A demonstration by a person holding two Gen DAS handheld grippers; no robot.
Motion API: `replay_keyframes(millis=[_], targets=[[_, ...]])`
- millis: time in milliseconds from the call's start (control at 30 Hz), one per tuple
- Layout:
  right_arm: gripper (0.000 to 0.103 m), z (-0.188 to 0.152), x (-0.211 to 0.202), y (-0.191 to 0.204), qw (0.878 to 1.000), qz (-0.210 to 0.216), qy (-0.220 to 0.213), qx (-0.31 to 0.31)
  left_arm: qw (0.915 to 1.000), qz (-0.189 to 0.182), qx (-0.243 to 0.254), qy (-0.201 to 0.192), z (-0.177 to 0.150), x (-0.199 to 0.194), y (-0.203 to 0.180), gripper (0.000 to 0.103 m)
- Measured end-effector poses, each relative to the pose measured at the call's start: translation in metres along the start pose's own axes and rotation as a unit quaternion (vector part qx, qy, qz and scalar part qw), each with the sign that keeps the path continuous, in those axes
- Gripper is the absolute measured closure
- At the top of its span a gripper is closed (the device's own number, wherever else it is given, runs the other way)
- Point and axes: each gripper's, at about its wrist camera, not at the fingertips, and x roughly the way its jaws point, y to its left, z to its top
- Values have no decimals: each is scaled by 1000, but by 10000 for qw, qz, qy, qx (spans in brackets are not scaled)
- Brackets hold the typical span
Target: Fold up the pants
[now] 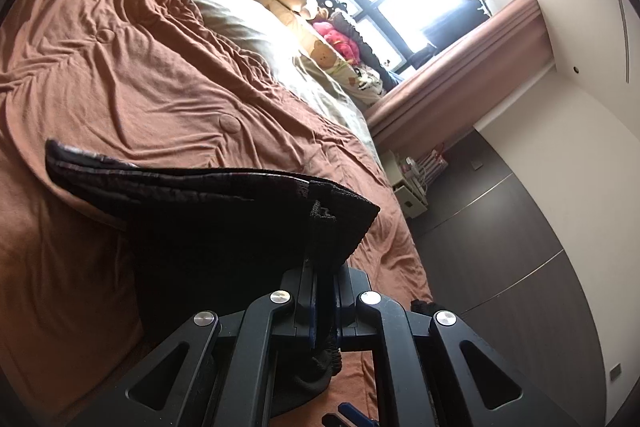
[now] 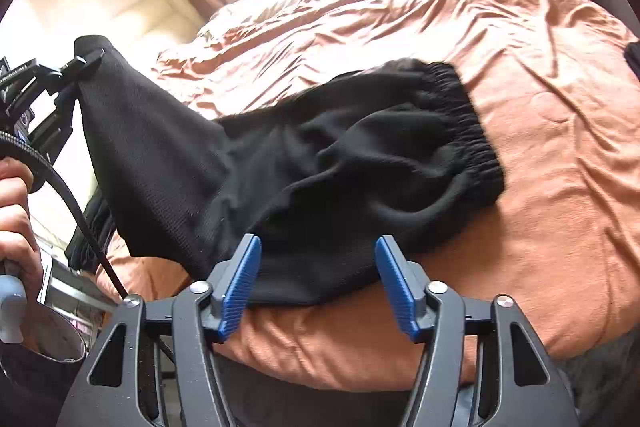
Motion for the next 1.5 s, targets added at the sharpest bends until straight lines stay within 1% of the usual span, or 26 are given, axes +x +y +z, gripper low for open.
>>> replay_keyframes(millis=[200,267,500,833,933,1000,1067,1100,1133,1167,1200,1233,1300,1400,1500], targets=[[42,-2,-30,-31,9995,-110,-153,265,9994,-110,105,308,-18,32,-24,97],[42,-6,-43,-33,9990,-133,-195,371,9989,-111,160,437,-26,44,-31,97],[42,-10,-54,-66,9966,-254,-261,741,9947,-146,330,967,-65,80,-47,97],[42,-16,-69,-90,9939,-335,-273,1010,9848,-255,486,1649,-117,116,-65,97],[42,-18,-72,-95,9932,-385,-264,1070,9800,-180,477,1925,-133,128,-67,97],[42,-19,-74,-99,9927,-408,-263,1107,9757,-59,486,2135,-144,136,-67,97],[42,-20,-76,-101,9924,-420,-261,1127,9710,70,497,2338,-152,141,-65,90],[42,-20,-77,-101,9924,-423,-253,1125,9692,76,455,2418,-154,142,-63,80],[42,-20,-76,-101,9926,-422,-249,1114,9688,105,408,2442,-156,141,-60,67],[42,-19,-76,-101,9928,-418,-238,1097,9696,149,376,2412,-156,138,-58,60],[42,-19,-75,-100,9931,-407,-223,1079,9712,192,369,2347,-155,134,-55,47],[42,-18,-75,-99,9934,-385,-213,1062,9730,218,380,2267,-153,129,-52,38],[42,-16,-72,-96,9939,-336,-212,1025,9758,247,384,2141,-146,121,-47,34],[42,-14,-67,-91,9948,-285,-183,959,9786,361,299,2004,-137,107,-33,34],[42,-12,-62,-85,9957,-270,-170,868,9808,579,212,1848,-128,94,-12,34]])
